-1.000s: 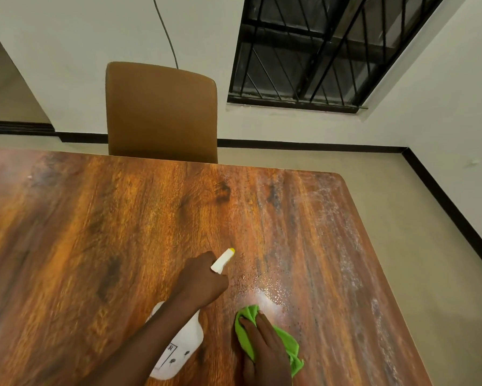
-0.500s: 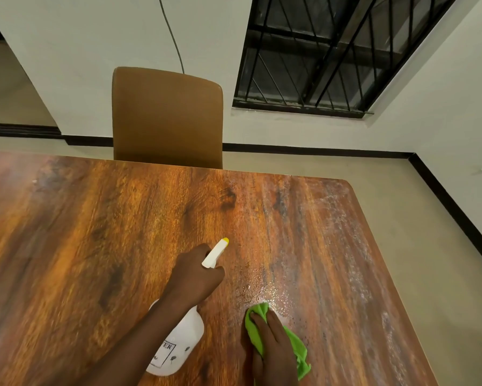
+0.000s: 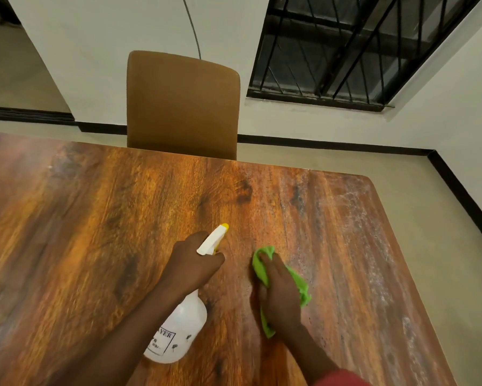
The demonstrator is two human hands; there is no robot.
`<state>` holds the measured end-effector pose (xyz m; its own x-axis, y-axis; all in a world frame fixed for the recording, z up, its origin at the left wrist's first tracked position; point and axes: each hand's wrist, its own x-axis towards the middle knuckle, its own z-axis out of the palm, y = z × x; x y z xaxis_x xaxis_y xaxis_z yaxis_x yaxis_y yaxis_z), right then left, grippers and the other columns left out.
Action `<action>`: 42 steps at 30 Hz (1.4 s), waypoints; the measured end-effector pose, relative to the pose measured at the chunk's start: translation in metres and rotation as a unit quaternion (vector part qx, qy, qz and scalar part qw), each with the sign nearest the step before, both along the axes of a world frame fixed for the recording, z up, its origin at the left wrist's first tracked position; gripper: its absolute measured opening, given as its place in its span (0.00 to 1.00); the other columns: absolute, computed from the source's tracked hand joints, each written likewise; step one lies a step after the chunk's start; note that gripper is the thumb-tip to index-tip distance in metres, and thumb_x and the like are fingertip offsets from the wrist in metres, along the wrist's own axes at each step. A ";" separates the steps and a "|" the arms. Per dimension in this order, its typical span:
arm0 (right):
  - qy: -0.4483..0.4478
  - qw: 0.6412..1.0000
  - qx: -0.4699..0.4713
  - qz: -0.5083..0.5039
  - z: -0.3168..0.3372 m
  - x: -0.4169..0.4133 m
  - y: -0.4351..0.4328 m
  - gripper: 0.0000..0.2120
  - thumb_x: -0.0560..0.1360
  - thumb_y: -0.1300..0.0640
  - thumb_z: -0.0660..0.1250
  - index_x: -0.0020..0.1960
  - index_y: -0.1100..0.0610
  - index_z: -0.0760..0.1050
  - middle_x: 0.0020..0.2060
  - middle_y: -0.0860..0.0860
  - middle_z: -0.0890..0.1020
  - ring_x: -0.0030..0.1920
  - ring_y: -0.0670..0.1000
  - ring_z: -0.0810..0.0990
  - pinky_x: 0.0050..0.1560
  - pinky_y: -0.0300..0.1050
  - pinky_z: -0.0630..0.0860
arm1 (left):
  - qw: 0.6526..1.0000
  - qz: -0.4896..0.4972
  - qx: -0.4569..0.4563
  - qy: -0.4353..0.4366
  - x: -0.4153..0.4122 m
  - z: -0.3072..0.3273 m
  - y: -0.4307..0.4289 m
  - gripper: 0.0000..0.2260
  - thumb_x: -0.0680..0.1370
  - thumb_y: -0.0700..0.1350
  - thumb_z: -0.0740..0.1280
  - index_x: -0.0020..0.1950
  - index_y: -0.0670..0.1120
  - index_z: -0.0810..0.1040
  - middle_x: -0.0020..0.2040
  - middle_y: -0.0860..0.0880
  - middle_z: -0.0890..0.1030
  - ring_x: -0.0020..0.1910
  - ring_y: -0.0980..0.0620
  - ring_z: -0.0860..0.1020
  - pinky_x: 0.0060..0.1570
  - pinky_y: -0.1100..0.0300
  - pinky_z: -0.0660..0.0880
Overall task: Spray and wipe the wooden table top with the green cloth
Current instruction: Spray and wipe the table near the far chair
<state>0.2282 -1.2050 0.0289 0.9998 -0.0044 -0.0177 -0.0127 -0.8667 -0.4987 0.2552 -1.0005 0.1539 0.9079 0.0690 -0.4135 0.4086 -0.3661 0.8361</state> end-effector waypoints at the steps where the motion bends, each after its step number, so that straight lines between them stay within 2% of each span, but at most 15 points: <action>1: -0.002 1.000 0.000 -0.023 0.000 0.014 -0.002 0.31 0.73 0.58 0.63 0.75 0.47 0.61 0.74 0.51 0.62 0.71 0.56 0.65 0.66 0.52 0.66 | 1.000 0.005 -0.005 0.003 0.000 -0.001 0.003 0.13 0.75 0.42 0.70 0.59 0.48 0.75 0.51 0.42 0.79 0.42 0.45 0.77 0.38 0.57 0.72; 4: -0.001 0.999 -0.002 -0.037 0.003 0.053 0.017 0.31 0.74 0.60 0.64 0.75 0.52 0.61 0.75 0.54 0.61 0.72 0.57 0.63 0.66 0.50 0.66 | 1.000 0.007 -0.012 0.007 -0.002 -0.003 0.008 0.16 0.75 0.42 0.70 0.62 0.48 0.75 0.53 0.44 0.79 0.42 0.48 0.77 0.34 0.62 0.71; 7: 0.013 1.000 0.000 0.020 -0.001 0.064 0.055 0.28 0.74 0.57 0.64 0.73 0.53 0.65 0.73 0.57 0.64 0.72 0.57 0.64 0.67 0.49 0.65 | 1.000 0.015 -0.021 0.000 -0.001 -0.003 0.012 0.09 0.74 0.41 0.70 0.48 0.53 0.74 0.52 0.41 0.79 0.42 0.43 0.78 0.38 0.55 0.73; 8: 0.009 0.999 0.004 0.054 -0.002 0.060 0.065 0.27 0.73 0.56 0.63 0.72 0.53 0.67 0.72 0.57 0.67 0.71 0.58 0.66 0.67 0.50 0.66 | 1.000 0.016 -0.017 -0.004 0.000 -0.003 0.012 0.10 0.74 0.41 0.70 0.44 0.54 0.72 0.51 0.41 0.79 0.44 0.41 0.78 0.40 0.53 0.75; 11: -0.017 0.991 0.002 0.132 -0.004 0.047 0.062 0.27 0.69 0.57 0.63 0.68 0.53 0.73 0.68 0.56 0.73 0.66 0.59 0.72 0.64 0.54 0.70 | 1.000 0.021 -0.019 -0.002 0.005 -0.004 0.014 0.10 0.74 0.41 0.70 0.48 0.52 0.72 0.51 0.43 0.78 0.45 0.41 0.79 0.40 0.53 0.75; 13: -0.026 0.996 -0.011 0.090 -0.004 0.056 0.040 0.28 0.70 0.60 0.65 0.69 0.50 0.71 0.69 0.54 0.71 0.66 0.58 0.72 0.63 0.54 0.71 | 0.999 0.019 -0.025 0.000 0.009 -0.006 0.016 0.12 0.74 0.41 0.70 0.54 0.53 0.73 0.49 0.44 0.79 0.37 0.45 0.76 0.37 0.55 0.73; 16: -0.013 0.998 -0.012 -0.068 -0.006 0.073 0.022 0.29 0.73 0.60 0.64 0.73 0.50 0.65 0.72 0.54 0.67 0.70 0.56 0.67 0.66 0.52 0.66 | 0.999 0.030 -0.032 0.011 0.015 -0.011 0.025 0.14 0.75 0.42 0.70 0.56 0.55 0.72 0.48 0.45 0.79 0.34 0.48 0.75 0.36 0.56 0.74; 18: -0.018 0.996 -0.005 -0.084 -0.007 0.075 0.040 0.28 0.73 0.59 0.63 0.73 0.52 0.66 0.72 0.55 0.66 0.70 0.57 0.66 0.67 0.52 0.66 | 0.998 0.048 -0.042 0.017 0.019 -0.014 0.032 0.14 0.74 0.42 0.70 0.58 0.52 0.74 0.45 0.44 0.79 0.30 0.49 0.74 0.31 0.58 0.72; 22: -0.021 0.996 0.034 0.074 -0.009 0.028 0.098 0.26 0.71 0.50 0.58 0.68 0.52 0.73 0.68 0.55 0.72 0.67 0.56 0.71 0.67 0.49 0.65 | 0.997 0.063 -0.031 0.022 0.029 -0.018 0.036 0.15 0.72 0.42 0.70 0.58 0.50 0.78 0.38 0.45 0.78 0.22 0.49 0.73 0.27 0.59 0.70; 26: -0.049 0.980 0.011 0.193 -0.010 -0.032 0.094 0.28 0.68 0.54 0.62 0.68 0.48 0.71 0.67 0.51 0.74 0.67 0.51 0.71 0.65 0.47 0.68 | 0.998 0.046 -0.030 0.013 0.035 -0.018 0.033 0.15 0.72 0.42 0.70 0.58 0.50 0.78 0.39 0.46 0.78 0.25 0.48 0.73 0.29 0.58 0.69; 30: -0.042 0.999 0.003 0.011 -0.007 -0.011 0.047 0.31 0.64 0.57 0.62 0.68 0.47 0.72 0.67 0.53 0.74 0.64 0.56 0.74 0.62 0.54 0.70 | 0.998 0.043 -0.031 0.015 0.041 -0.015 0.039 0.13 0.74 0.42 0.70 0.57 0.51 0.75 0.40 0.43 0.78 0.25 0.49 0.72 0.28 0.59 0.70; 34: -0.025 0.995 0.013 -0.098 -0.006 0.045 0.034 0.27 0.70 0.59 0.62 0.70 0.52 0.71 0.70 0.55 0.70 0.67 0.58 0.70 0.63 0.53 0.71 | 0.999 0.032 -0.025 0.028 0.035 -0.019 0.045 0.17 0.75 0.42 0.69 0.63 0.50 0.72 0.41 0.44 0.77 0.25 0.50 0.73 0.26 0.61 0.69; 37: -0.014 0.998 0.015 -0.052 -0.004 0.055 0.057 0.29 0.69 0.63 0.66 0.70 0.53 0.70 0.71 0.55 0.68 0.69 0.58 0.69 0.63 0.52 0.70 | 0.998 0.042 -0.030 0.030 0.031 -0.025 0.042 0.17 0.75 0.42 0.70 0.62 0.49 0.74 0.43 0.43 0.77 0.25 0.48 0.73 0.27 0.60 0.70; 40: -0.015 0.999 0.009 0.044 -0.003 0.037 0.058 0.28 0.69 0.60 0.64 0.69 0.50 0.71 0.70 0.55 0.70 0.68 0.57 0.70 0.64 0.50 0.68 | 0.998 0.046 -0.031 0.028 0.030 -0.027 0.039 0.14 0.74 0.42 0.70 0.59 0.51 0.73 0.43 0.44 0.78 0.24 0.48 0.73 0.28 0.59 0.72; 42: -0.020 0.999 -0.002 0.046 -0.002 0.038 0.038 0.28 0.71 0.61 0.66 0.70 0.48 0.70 0.70 0.53 0.70 0.69 0.55 0.69 0.65 0.50 0.66 | 0.998 0.042 -0.029 0.031 0.031 -0.026 0.039 0.16 0.75 0.42 0.70 0.59 0.53 0.71 0.45 0.44 0.79 0.25 0.49 0.74 0.28 0.59 0.72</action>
<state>0.2662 -1.1671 0.0265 0.9959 0.0874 0.0216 0.0866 -0.8649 -0.4945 0.2863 -0.9617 0.1281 0.8722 0.1187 -0.4745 0.4879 -0.2802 0.8267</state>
